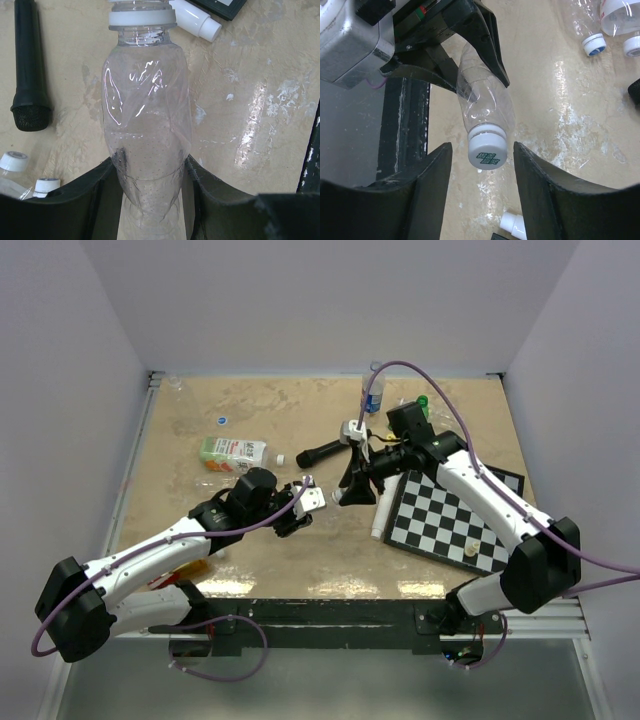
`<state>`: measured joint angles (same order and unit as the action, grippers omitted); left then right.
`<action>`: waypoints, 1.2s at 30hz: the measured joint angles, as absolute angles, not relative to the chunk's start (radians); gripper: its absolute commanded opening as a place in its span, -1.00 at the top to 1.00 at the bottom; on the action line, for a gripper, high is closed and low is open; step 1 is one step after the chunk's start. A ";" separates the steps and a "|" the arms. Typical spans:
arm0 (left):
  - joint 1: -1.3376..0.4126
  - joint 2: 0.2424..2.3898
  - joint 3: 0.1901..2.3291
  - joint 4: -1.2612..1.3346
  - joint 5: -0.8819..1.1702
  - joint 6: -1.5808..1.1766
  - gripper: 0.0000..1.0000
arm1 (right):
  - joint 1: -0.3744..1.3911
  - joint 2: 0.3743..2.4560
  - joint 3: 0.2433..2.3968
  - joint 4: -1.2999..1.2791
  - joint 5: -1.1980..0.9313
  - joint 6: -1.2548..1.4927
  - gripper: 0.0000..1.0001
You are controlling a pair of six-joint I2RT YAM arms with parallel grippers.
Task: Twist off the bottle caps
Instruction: Unscrew the bottle cap from the plastic bottle.
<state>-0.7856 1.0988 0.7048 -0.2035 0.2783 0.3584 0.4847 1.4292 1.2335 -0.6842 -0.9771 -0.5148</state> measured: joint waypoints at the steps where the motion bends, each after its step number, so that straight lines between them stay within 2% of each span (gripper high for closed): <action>1: -0.786 1.099 0.705 -0.204 0.277 0.358 1.00 | 0.487 1.431 1.234 -0.684 -0.976 -0.514 0.00; 5: -0.786 1.099 0.705 -0.204 0.271 0.358 1.00 | 0.497 1.435 1.234 -0.683 -0.966 -0.512 0.08; 9: -0.786 1.099 0.705 -0.205 0.265 0.359 1.00 | 0.499 1.435 1.234 -0.680 -0.953 -0.513 0.37; 11: -0.787 1.099 0.705 -0.205 0.263 0.359 1.00 | 0.499 1.438 1.234 -0.678 -0.950 -0.514 0.41; 13: -0.787 1.099 0.705 -0.208 0.259 0.359 1.00 | 0.500 1.443 1.234 -0.676 -0.950 -0.515 0.34; 17: -0.787 1.099 0.705 -0.216 0.253 0.358 1.00 | 0.503 1.451 1.234 -0.673 -0.950 -0.515 0.03; 24: -0.786 1.099 0.705 -0.212 0.237 0.358 1.00 | 0.509 1.452 1.234 -0.678 -0.941 -0.515 0.05; 26: -0.786 1.099 0.705 -0.212 0.235 0.358 1.00 | 0.510 1.452 1.234 -0.679 -0.935 -0.516 0.13; 30: -0.786 1.099 0.705 -0.213 0.236 0.358 1.00 | 0.510 1.453 1.234 -0.677 -0.925 -0.518 0.66; 33: -0.786 1.099 0.705 -0.216 0.236 0.358 1.00 | 0.511 1.453 1.234 -0.680 -0.922 -0.532 0.97; 36: -0.786 1.099 0.705 -0.219 0.236 0.359 1.00 | 0.511 1.453 1.235 -0.693 -0.922 -0.570 1.00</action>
<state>-0.7860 1.0988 0.7048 -0.2192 0.2356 0.3592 0.5114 1.4532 1.2350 -0.6926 -0.9222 -0.5697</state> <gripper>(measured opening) 0.483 0.231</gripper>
